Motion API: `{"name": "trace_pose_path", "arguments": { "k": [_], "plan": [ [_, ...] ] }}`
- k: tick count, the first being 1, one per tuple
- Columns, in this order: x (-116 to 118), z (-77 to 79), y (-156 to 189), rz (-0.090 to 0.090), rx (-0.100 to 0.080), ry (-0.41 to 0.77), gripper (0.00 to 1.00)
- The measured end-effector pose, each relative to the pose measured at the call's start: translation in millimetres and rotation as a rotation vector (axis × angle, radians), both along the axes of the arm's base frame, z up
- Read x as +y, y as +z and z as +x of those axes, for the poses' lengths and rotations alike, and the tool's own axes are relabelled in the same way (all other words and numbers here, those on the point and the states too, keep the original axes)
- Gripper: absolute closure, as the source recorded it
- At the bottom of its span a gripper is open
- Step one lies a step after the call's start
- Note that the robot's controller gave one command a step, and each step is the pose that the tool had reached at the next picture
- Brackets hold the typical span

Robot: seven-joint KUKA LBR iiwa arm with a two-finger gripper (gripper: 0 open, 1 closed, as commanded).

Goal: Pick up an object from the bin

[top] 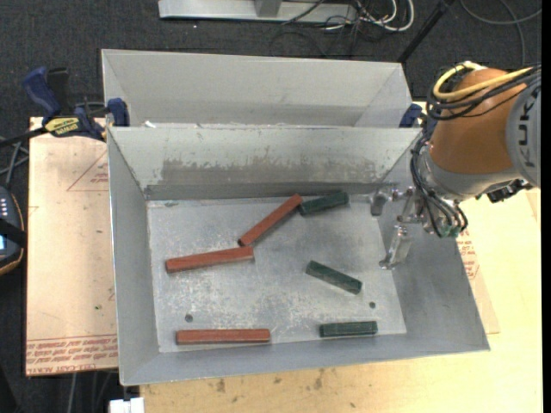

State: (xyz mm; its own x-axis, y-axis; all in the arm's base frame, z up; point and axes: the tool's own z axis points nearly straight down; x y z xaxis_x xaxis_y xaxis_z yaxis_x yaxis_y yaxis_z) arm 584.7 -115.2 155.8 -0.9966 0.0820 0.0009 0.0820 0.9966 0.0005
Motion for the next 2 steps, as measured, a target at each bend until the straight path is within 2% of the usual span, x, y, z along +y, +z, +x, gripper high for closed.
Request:
{"name": "trace_pose_path", "arguments": {
  "k": [1,2],
  "plan": [
    [0,25.8,27,0.003,0.000,0.087,0.00],
    [10,-29.5,-6,-0.001,-0.007,0.133,0.00]
  ]
}}
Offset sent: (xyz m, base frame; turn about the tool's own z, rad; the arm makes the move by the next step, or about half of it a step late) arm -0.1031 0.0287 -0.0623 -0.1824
